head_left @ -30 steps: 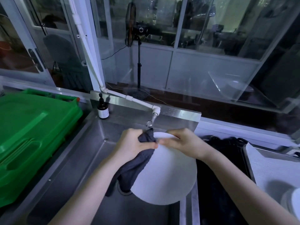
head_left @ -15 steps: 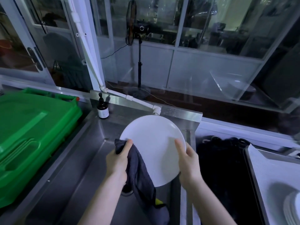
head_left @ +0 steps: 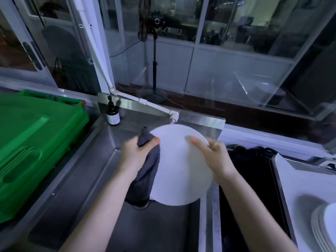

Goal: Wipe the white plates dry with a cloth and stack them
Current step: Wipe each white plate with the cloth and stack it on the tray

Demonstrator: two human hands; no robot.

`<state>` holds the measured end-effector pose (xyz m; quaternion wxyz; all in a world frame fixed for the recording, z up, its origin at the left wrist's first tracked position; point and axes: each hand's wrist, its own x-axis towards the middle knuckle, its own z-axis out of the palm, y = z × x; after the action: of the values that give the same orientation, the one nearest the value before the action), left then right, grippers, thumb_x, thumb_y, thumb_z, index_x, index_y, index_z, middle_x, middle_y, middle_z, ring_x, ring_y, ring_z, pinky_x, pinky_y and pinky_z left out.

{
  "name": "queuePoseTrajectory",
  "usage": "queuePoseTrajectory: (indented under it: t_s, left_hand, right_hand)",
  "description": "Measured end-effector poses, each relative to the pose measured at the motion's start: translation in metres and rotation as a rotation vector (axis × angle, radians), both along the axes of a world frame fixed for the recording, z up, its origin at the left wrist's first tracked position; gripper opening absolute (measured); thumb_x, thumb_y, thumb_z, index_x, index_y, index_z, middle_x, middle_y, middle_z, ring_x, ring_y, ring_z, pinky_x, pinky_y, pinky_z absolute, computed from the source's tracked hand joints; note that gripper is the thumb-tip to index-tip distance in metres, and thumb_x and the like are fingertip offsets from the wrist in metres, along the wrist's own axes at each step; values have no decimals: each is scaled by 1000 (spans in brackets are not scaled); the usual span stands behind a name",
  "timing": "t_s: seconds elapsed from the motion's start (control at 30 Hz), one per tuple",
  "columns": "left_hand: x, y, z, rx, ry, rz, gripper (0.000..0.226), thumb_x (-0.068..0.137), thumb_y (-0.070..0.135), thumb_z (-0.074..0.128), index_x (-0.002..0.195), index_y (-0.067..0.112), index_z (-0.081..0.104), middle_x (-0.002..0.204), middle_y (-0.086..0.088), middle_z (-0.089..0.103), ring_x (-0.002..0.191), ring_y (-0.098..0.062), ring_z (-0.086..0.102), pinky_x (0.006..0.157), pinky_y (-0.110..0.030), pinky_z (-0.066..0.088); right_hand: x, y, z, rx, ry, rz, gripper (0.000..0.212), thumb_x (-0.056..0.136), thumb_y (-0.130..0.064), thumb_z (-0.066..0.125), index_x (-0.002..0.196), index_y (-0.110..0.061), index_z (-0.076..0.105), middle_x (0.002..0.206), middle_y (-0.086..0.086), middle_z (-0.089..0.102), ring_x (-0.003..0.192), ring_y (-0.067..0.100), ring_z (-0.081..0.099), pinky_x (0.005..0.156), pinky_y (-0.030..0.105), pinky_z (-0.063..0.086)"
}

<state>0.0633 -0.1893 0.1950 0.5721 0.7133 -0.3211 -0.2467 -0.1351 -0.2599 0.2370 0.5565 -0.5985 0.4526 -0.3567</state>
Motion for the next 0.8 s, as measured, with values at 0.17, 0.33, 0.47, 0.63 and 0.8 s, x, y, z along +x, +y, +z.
queuePoseTrajectory:
  t_s: [0.17, 0.33, 0.47, 0.63, 0.8]
  left_hand:
    - [-12, 17, -21, 166, 439, 335, 34, 79, 49, 73, 73, 18, 64, 64, 4, 65, 68, -16, 65, 51, -25, 40]
    - [-28, 23, -27, 122, 635, 327, 31, 76, 45, 79, 77, 17, 66, 69, 4, 70, 68, -16, 67, 57, -25, 47]
    - [-12, 21, -19, 54, 460, 237, 26, 79, 40, 77, 78, 16, 68, 72, 3, 73, 74, -15, 70, 64, -29, 54]
    - [0, 17, 8, 49, -12, -157, 29, 73, 33, 82, 72, 7, 67, 66, -3, 69, 60, -4, 58, 57, -15, 43]
    - [-2, 10, 21, 66, -130, -391, 31, 72, 37, 83, 71, 11, 65, 64, 6, 58, 60, -2, 50, 56, -15, 36]
  right_hand:
    - [24, 37, -43, 302, -222, -456, 27, 89, -36, 71, 65, -24, 76, 74, 1, 67, 67, 18, 61, 64, 32, 51]
    - [28, 36, -53, 370, -317, -471, 21, 90, -40, 69, 82, -22, 74, 81, -2, 71, 76, 20, 65, 67, 32, 53]
    - [-1, 10, -32, 167, -106, -120, 29, 82, -43, 77, 95, -17, 73, 85, -3, 73, 77, 17, 66, 61, 27, 49]
    - [-15, -26, 20, -180, 264, 345, 27, 81, -47, 77, 87, -21, 73, 77, -7, 72, 68, 8, 65, 59, 19, 47]
    - [2, -14, 18, -268, 388, 405, 76, 71, -67, 71, 83, 8, 65, 64, 3, 51, 60, 13, 44, 57, 32, 35]
